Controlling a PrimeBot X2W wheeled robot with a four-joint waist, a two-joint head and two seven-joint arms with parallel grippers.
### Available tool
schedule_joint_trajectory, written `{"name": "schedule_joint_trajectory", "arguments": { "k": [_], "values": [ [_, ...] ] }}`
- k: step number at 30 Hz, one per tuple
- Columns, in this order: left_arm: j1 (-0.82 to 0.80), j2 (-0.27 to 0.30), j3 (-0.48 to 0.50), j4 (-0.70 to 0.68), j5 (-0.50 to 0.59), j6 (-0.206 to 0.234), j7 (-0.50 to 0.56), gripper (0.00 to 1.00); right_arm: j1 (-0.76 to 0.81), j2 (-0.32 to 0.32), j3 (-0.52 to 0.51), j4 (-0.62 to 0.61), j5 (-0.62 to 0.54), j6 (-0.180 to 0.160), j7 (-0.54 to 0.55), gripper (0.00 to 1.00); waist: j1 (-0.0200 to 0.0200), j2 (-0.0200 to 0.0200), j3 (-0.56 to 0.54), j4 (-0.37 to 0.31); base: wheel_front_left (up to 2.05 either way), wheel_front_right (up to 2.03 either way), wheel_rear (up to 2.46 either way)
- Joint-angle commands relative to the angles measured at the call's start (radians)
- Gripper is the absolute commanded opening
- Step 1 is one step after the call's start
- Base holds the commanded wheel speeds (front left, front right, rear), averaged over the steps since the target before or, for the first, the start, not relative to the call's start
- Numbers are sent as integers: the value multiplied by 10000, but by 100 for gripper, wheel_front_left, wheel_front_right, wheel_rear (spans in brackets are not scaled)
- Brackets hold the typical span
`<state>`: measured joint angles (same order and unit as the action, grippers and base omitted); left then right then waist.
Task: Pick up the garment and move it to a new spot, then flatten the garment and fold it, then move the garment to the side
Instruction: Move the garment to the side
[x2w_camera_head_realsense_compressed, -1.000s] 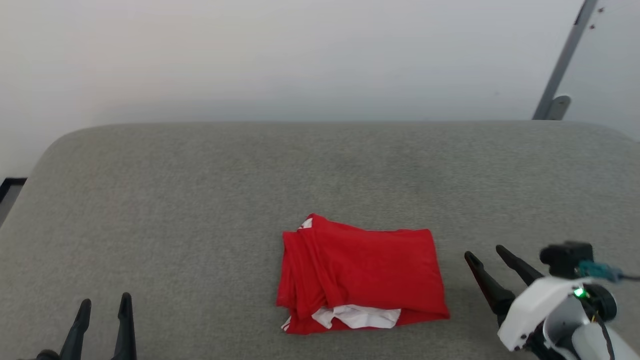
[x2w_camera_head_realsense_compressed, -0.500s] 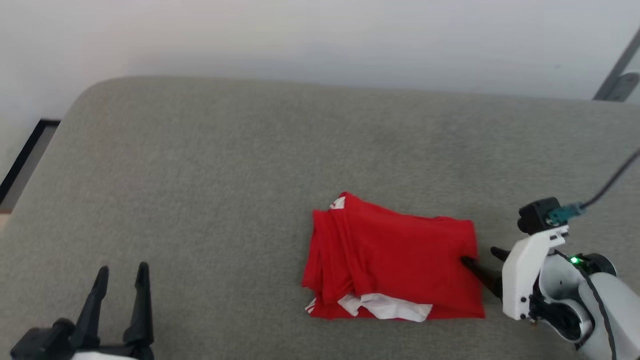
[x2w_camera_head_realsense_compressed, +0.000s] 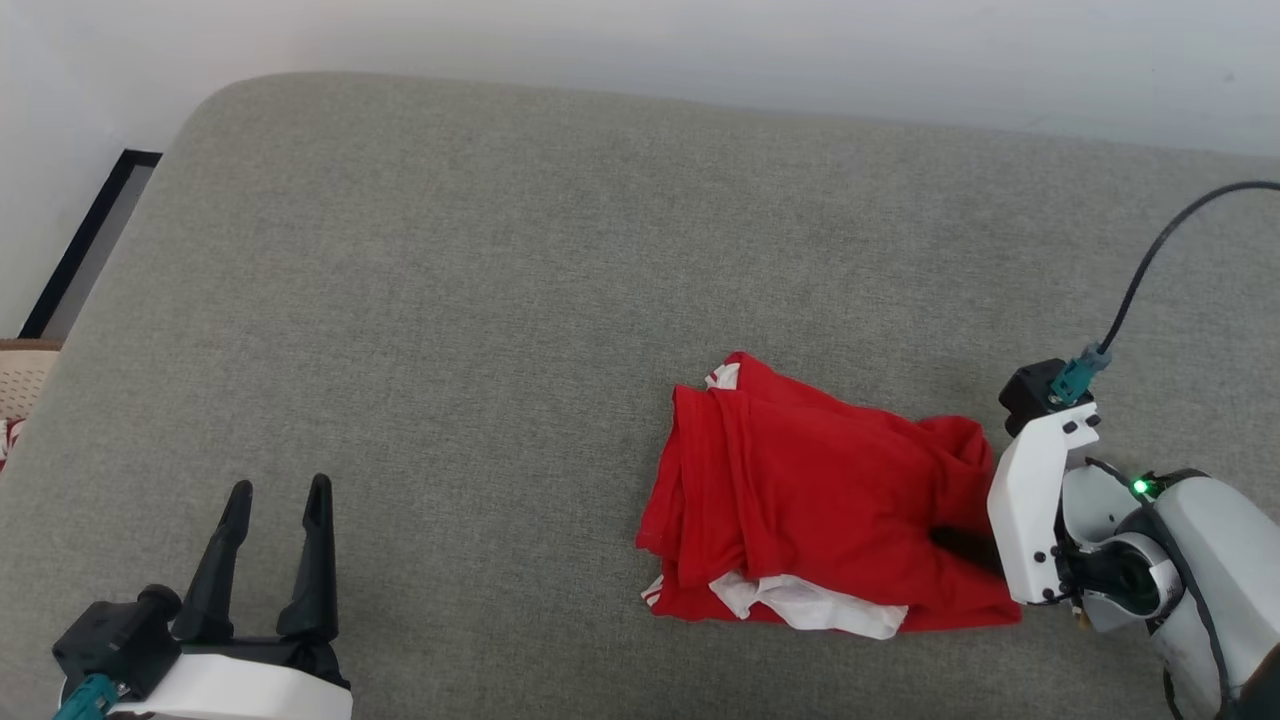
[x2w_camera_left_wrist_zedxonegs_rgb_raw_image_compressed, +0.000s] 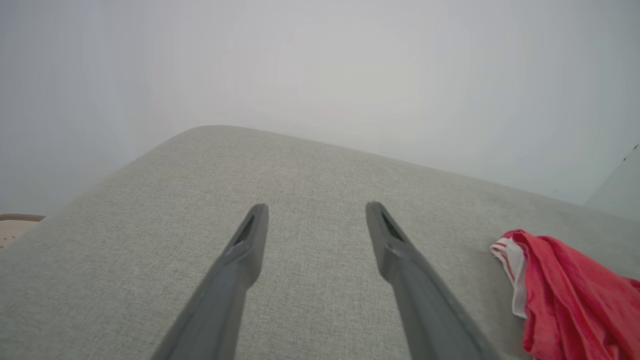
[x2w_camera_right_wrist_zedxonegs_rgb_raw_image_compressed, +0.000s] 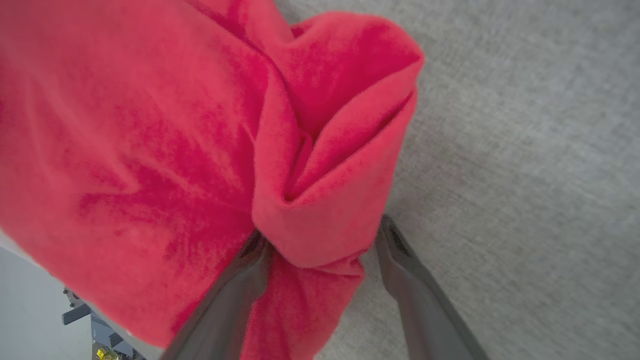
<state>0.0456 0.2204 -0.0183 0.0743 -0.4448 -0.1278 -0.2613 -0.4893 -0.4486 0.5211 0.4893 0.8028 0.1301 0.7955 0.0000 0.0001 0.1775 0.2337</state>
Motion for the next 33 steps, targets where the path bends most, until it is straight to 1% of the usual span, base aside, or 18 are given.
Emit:
{"name": "schedule_joint_trajectory", "arguments": {
  "k": [1, 7, 12, 16, 24, 28, 29, 33],
  "values": [
    [-157, -9, -43, 39, -102, -33, -45, 100, 496, 389, 592, 198, 84, 19, 233, 0, 0, -1, 41, 21, 0, 0, 0],
    [-280, 16, 100, 50, -242, -33, -45, 100, 105, -193, 137, -496, 78, 3, -378, 0, 0, -1, 42, -251, 0, 0, 0],
    [-385, 173, 56, 53, -250, -33, -45, 100, -234, -730, -231, -1110, -36, 3, -671, 0, 0, -1, 52, -729, 0, 0, 0],
    [-580, 301, -104, 5, -282, -33, -45, 100, -473, -1060, -572, -1324, -177, 5, -773, 0, 0, -1, 153, -1188, 0, 0, 0],
    [-1430, 578, -684, -140, -236, -33, -45, 100, -1263, -1577, -1328, -1434, -841, 5, -1154, 0, 0, -1, 582, -2284, 0, 0, 0],
    [-1980, 756, -1117, -82, -224, -33, -45, 100, -1757, -1817, -1676, -1190, -1085, 3, -1356, 0, 0, -1, 868, -2866, 0, 0, 0],
    [-1980, 756, -1117, -82, -224, -33, -45, 100, -1757, -1817, -1676, -1190, -1085, 3, -1356, 0, 0, -1, 868, -2866, 0, 0, 0],
    [-2609, 884, -1680, -74, -167, -33, -45, 100, -2281, -2026, -1988, -821, -1459, 5, -1815, 0, 0, -1, 1185, -3388, 0, 0, 0]
  ]
}}
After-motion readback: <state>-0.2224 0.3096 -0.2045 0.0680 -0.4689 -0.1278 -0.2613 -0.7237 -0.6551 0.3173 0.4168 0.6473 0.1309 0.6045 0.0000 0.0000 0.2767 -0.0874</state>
